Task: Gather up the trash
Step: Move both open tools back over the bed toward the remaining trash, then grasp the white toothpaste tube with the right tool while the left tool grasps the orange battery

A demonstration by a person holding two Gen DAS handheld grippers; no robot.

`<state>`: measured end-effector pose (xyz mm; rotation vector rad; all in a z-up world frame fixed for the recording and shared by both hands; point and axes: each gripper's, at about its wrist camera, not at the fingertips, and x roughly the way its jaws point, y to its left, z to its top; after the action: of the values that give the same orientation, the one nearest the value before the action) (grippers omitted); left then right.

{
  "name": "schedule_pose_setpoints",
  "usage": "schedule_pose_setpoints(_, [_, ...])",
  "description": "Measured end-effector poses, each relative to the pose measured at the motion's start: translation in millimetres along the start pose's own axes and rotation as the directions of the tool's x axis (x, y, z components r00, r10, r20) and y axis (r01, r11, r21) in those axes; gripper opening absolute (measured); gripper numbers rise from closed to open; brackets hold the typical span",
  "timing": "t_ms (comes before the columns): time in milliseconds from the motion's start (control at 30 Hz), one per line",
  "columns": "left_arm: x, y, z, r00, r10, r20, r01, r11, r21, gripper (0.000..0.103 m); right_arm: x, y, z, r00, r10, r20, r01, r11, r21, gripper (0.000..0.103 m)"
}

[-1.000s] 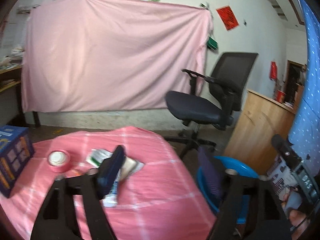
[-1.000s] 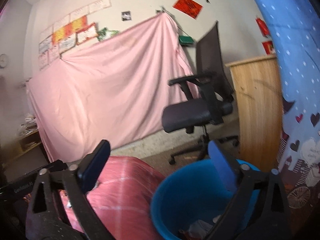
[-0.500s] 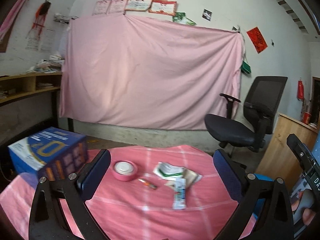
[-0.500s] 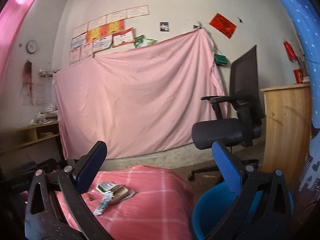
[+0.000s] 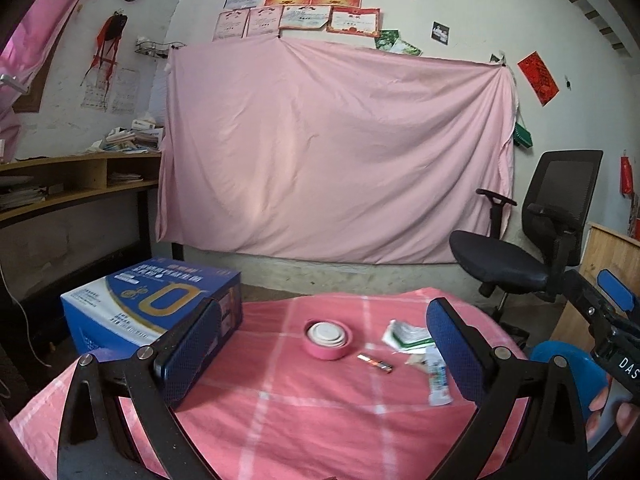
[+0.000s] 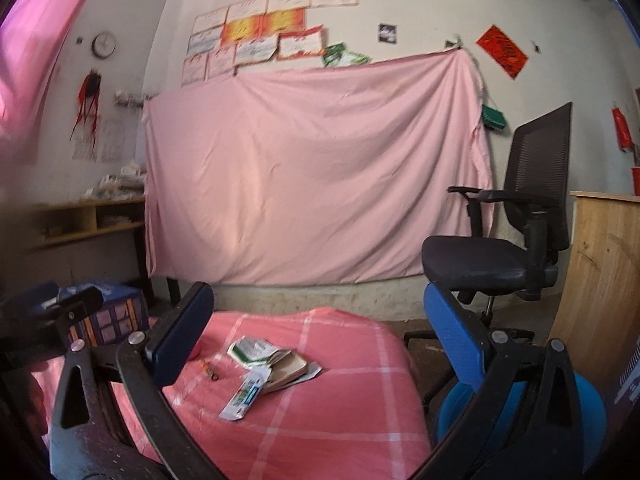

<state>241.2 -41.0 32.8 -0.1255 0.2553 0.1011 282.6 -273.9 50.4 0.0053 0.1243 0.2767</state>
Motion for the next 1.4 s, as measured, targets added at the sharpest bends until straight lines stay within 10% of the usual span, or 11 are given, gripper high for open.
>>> schedule_pose_setpoints(267, [15,18,-13,0.998,0.029,-0.061,-0.027,0.999,0.029,0.101,37,29,-19,0.986,0.001,-0.169,-0.015,0.997,-0.076,0.103])
schedule_pose_setpoints(700, [42,36,-23,0.982,-0.005,-0.189,0.009,1.000,0.022,0.100,100,37,-57,0.867,0.061,-0.494,-0.082,0.996,-0.021,0.103])
schedule_pose_setpoints(967, [60,29,-23,0.955,-0.057,-0.291,0.071,0.997,0.037,0.074,126,53,-79,0.753,0.125,-0.646,-0.172,0.985,-0.010,0.056])
schedule_pose_setpoints(1133, [76,22,-24,0.926,-0.110,-0.362,0.126,0.992,0.021,0.058,121,44,-80,0.738,0.183,-0.650,-0.192,0.980,0.058,0.035])
schedule_pose_setpoints(1400, [111,-1,-26,0.861,-0.189,-0.472,0.217,0.976,0.004,0.044,108,16,-77,0.750,0.161,-0.641,-0.144,0.986,0.079,0.034])
